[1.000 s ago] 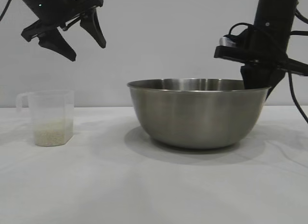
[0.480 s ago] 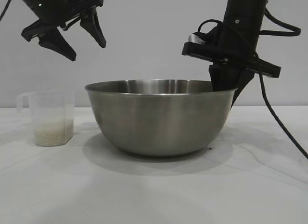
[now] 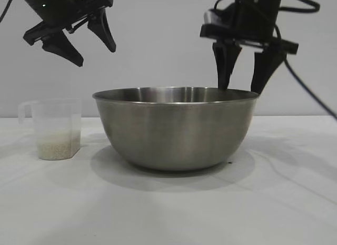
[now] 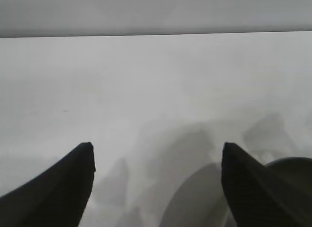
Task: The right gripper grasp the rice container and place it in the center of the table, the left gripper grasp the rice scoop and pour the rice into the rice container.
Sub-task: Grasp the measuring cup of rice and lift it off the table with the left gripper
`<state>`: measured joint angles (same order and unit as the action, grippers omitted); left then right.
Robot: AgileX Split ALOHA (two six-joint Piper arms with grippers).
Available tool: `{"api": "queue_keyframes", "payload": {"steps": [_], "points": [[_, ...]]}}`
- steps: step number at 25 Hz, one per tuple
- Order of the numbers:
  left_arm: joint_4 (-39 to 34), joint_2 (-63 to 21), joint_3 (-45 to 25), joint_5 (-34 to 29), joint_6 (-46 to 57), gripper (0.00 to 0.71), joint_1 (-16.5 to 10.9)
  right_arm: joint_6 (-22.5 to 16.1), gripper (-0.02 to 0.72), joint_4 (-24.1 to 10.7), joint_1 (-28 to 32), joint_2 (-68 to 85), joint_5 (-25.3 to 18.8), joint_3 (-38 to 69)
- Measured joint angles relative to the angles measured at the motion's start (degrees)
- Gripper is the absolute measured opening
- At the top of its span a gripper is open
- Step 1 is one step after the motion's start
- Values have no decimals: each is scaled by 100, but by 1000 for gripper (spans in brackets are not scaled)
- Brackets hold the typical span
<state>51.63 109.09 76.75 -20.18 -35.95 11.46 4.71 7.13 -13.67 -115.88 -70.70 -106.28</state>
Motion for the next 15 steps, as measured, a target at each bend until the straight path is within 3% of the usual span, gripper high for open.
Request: {"api": "queue_keyframes", "payload": {"steps": [9,15], "points": [[135,0,0,2,11,473,0,0,438,-56,1035,994,-30,465],[135,0,0,2,22,473,0,0,438,-92,1188,1985,-54,1460]]}}
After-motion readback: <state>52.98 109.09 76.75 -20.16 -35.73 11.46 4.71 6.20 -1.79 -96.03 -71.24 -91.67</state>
